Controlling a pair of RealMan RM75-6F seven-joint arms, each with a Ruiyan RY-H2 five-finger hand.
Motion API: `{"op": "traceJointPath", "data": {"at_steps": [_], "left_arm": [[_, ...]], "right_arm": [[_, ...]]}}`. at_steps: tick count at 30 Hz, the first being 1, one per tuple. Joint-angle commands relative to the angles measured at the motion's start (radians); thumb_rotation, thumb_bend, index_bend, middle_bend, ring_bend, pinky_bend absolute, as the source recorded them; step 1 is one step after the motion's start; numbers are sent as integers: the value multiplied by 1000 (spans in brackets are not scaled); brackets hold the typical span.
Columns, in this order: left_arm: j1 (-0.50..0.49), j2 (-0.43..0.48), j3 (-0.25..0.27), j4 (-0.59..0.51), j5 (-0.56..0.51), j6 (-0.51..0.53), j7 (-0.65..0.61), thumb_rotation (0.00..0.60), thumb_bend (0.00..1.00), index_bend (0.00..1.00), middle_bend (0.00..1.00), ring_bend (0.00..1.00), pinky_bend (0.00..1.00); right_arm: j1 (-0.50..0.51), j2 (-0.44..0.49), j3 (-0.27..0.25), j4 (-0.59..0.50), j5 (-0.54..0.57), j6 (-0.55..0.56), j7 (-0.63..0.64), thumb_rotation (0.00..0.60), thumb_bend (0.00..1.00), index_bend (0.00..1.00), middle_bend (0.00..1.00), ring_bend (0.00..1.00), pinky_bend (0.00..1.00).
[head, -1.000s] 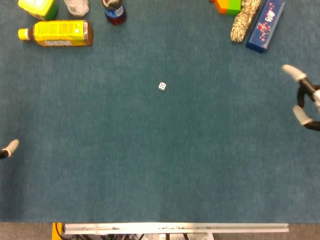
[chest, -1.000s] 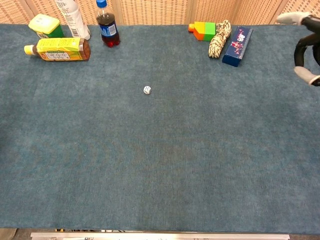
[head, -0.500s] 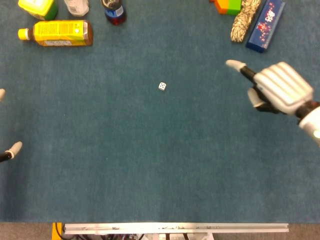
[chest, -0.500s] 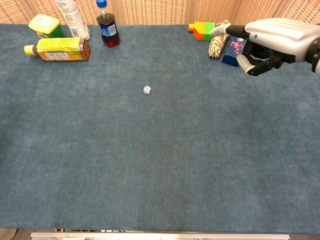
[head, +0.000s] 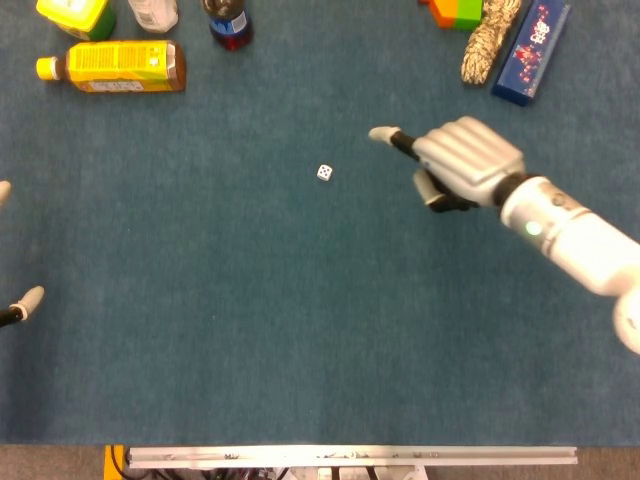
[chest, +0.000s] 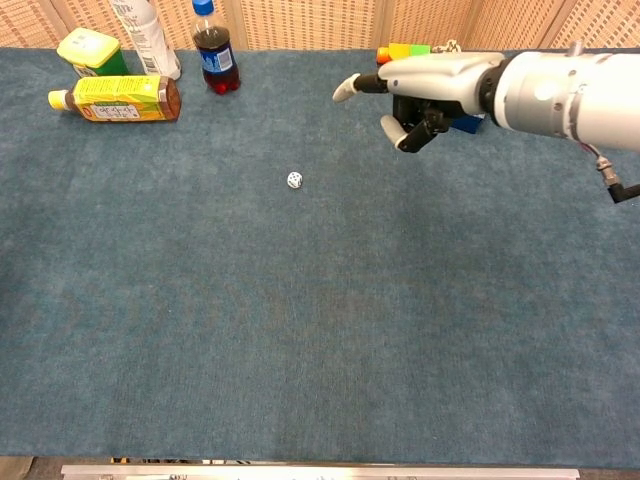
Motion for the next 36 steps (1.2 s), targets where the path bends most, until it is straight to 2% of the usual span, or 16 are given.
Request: {"op": "traceJointPath", "data": {"at_steps": [1,8,14,36], "left_arm": [[0,0,0,0,2,1,-2,600,135,0,0,0,0],[3,-1,0,0,4,5,-4,600,135,0,0,0,0],[5,0,-1,-1,2,9,-9,600,135,0,0,0,0],[12,-3,-8,6,-16,15,-12,600,135,0,0,0,0]], "right_arm": [[151,-68,-65,56,169,-10,-77,600,747,109,984,1000,1000],[273,-135,-124,113,313,16,-109,600,753,140,992,1000,1000],[326,-186,-157,178,378,29,-109,600,750,200,1000,1000,1000],[403,-383,-194,439,417,-39,-58,600,741,208,1000,1000,1000]]}}
